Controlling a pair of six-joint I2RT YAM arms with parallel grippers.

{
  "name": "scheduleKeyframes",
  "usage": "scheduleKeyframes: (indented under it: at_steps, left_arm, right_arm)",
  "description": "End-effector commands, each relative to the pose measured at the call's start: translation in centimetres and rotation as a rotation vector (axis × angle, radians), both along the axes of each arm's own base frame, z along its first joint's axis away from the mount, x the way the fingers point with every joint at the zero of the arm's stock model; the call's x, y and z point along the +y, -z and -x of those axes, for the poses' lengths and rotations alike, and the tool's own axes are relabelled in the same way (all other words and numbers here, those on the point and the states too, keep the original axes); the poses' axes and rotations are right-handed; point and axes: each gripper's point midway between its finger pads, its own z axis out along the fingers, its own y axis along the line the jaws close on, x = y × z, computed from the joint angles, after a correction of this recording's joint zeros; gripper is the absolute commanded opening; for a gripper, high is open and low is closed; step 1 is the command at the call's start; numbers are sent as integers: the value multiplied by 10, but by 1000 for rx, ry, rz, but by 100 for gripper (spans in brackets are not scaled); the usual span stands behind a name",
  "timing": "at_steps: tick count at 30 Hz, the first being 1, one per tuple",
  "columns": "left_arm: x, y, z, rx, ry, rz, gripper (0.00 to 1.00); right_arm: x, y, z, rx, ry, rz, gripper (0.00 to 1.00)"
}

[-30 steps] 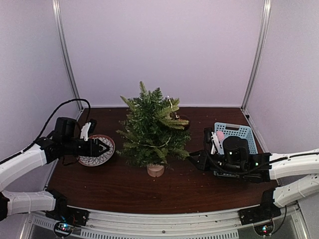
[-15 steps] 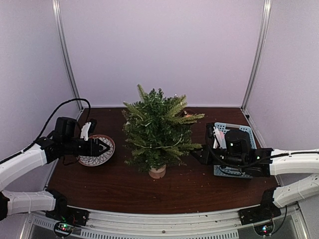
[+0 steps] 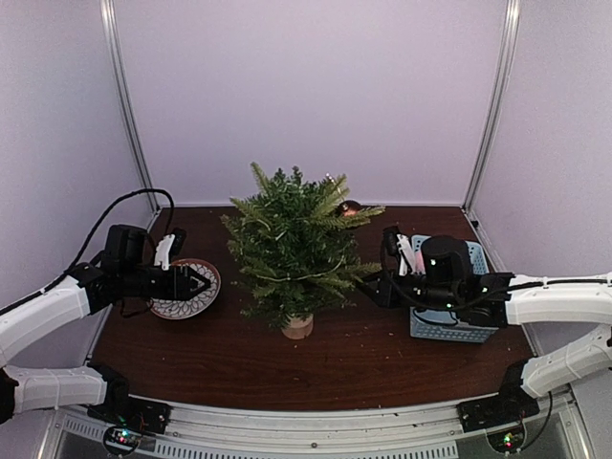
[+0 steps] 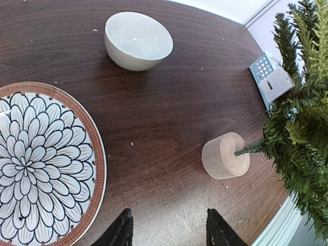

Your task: Decorate the small christmas tree

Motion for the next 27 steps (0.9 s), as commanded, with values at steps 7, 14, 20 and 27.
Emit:
scheduleKeyframes:
  at_steps: [7,14,20,27]
  left_arm:
    - [-1,-17,-10,-72,4,10,49]
    - [-1,-15,-9,-67,4,5,49]
    - [0,-15,-9,-66,3,-1,48]
    - [2,-14,-7,-64,-4,-7,48]
  right_arm:
    - [3,-14,-21,-47,-34,-7,12]
    - [7,-16,-33,-71,-64,4,13]
    - [13,-16,-44,-80,-80,-9,14]
    - [19,-17,-55,-95,-106,-27,17]
